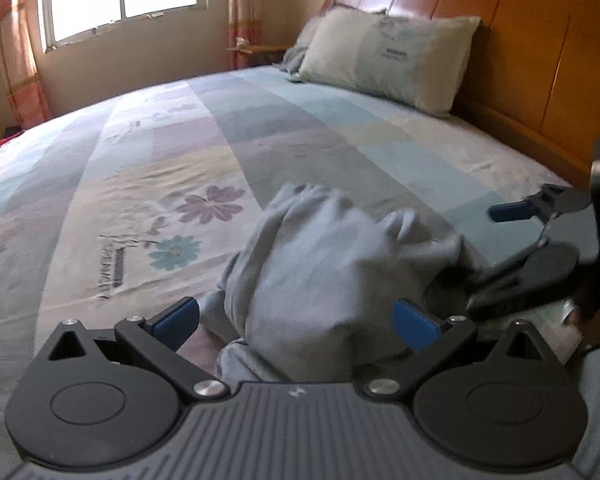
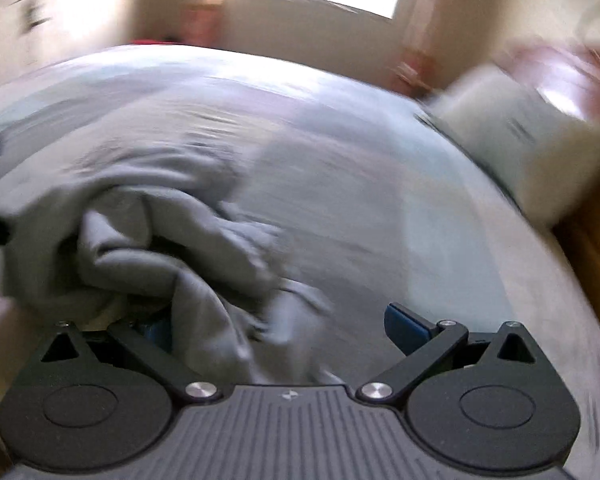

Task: Fold clothes
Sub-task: 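Reach the right tool to the elastic waistband of the grey sweatpants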

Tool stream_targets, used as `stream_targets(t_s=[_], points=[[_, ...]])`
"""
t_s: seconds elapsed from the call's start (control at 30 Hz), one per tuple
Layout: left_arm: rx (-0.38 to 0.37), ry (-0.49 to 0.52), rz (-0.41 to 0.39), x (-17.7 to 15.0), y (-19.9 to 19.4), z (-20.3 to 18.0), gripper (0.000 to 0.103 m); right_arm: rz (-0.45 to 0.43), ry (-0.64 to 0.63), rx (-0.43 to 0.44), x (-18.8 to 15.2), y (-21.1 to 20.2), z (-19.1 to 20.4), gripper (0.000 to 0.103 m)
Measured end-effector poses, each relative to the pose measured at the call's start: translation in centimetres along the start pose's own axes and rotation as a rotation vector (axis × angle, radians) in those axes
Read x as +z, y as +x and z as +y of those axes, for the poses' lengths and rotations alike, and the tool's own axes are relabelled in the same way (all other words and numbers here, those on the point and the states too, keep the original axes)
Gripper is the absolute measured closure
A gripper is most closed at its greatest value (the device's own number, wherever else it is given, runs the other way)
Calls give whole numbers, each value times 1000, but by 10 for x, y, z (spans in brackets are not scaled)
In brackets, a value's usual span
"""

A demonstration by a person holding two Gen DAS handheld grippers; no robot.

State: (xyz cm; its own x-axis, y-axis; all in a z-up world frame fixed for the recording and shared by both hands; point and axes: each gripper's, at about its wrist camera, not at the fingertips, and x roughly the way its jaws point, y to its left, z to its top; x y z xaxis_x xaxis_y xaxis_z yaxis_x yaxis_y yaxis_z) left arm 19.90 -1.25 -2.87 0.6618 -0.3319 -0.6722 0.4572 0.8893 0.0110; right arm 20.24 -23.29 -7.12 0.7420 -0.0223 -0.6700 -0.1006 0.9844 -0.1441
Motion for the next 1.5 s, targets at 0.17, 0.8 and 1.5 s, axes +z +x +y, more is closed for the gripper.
stream_targets(t_s=[0.17, 0.8, 1.5], points=[[-46, 48, 12, 3, 22, -22, 1, 41, 50, 5, -18, -1, -18, 0], [205, -113, 70, -7, 17, 56, 1, -136, -32, 451, 13, -37, 9, 0], [233, -66, 61, 22, 65, 40, 0, 97, -160, 428, -46, 1, 73, 0]])
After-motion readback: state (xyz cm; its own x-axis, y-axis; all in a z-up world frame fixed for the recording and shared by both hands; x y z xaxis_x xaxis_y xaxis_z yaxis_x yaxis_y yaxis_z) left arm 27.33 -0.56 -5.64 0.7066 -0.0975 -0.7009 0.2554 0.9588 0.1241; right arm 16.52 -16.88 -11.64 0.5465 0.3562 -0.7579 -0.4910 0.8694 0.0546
